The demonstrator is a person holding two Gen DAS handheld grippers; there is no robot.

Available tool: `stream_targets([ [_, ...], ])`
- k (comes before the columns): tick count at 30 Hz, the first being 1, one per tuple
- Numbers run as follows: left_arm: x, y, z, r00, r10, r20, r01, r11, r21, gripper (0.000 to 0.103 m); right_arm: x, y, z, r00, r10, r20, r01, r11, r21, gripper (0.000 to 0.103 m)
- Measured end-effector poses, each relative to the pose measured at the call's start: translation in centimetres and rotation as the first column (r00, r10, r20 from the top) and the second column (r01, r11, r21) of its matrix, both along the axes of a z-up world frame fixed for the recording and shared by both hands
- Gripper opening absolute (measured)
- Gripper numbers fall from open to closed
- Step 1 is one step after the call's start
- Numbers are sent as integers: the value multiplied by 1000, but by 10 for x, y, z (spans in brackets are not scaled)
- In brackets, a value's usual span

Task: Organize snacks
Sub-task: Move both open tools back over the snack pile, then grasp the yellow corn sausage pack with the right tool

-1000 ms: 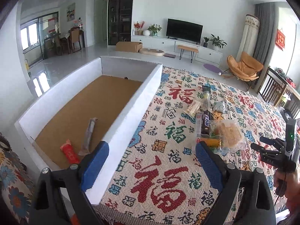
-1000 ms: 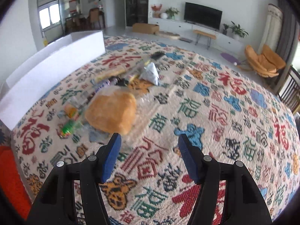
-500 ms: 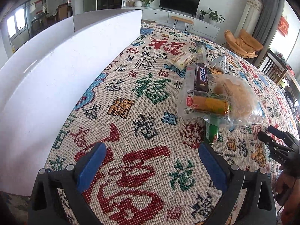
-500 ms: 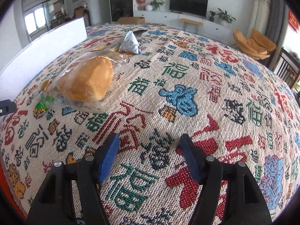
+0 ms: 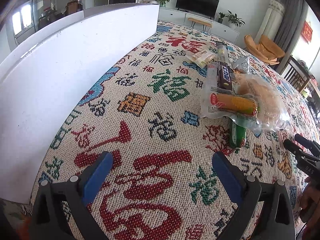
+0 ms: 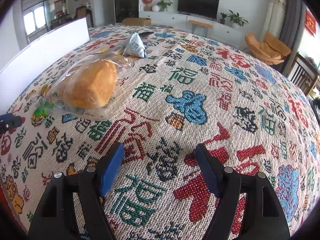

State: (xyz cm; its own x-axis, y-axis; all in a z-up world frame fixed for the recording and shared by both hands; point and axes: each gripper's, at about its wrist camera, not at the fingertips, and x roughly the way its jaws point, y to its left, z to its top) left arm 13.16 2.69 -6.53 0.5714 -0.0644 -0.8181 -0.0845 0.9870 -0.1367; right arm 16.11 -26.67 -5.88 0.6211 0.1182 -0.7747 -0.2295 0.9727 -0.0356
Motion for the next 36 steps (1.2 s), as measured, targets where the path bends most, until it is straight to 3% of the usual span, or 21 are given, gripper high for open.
stream_targets([
  [5,-2,3,1,1000,0,11,0,1000,-27,99,-11,-6,12,997,-28,72,26,999,28,77],
  [8,-4,8,2,1000,11,25,-9,998,-65,99,-16,-4,37,991,-9,135,0,998,65,77],
  [10,-4,9,2,999,16,32,-14,997,-74,99,-12,13,61,983,77,167,-92,992,84,77],
  [12,-4,8,4,999,19,40,-16,997,-70,99,-1,43,80,963,231,138,-245,965,98,77],
  [16,-13,10,14,993,48,106,-43,998,-51,99,24,123,83,847,531,-38,-531,847,-1,76],
  [19,-20,17,21,985,84,151,-76,995,-59,99,31,171,63,741,650,-166,-669,736,-104,74],
  [21,-24,23,23,979,110,169,-99,992,-73,99,33,191,45,700,671,-244,-711,686,-153,74],
  [24,-24,30,23,976,141,169,-127,988,-92,99,40,204,25,697,652,-300,-713,677,-185,74],
  [31,-20,23,21,979,129,161,-119,991,-67,99,41,212,13,715,622,-317,-694,684,-224,73],
  [32,-20,24,22,978,129,162,-119,991,-67,99,41,211,11,718,618,-320,-691,686,-226,68],
  [33,-20,24,22,978,132,162,-122,990,-70,99,42,212,12,723,611,-321,-686,691,-228,55],
  [36,-19,27,20,977,144,155,-132,988,-86,99,44,208,18,746,593,-305,-658,728,-193,46],
])
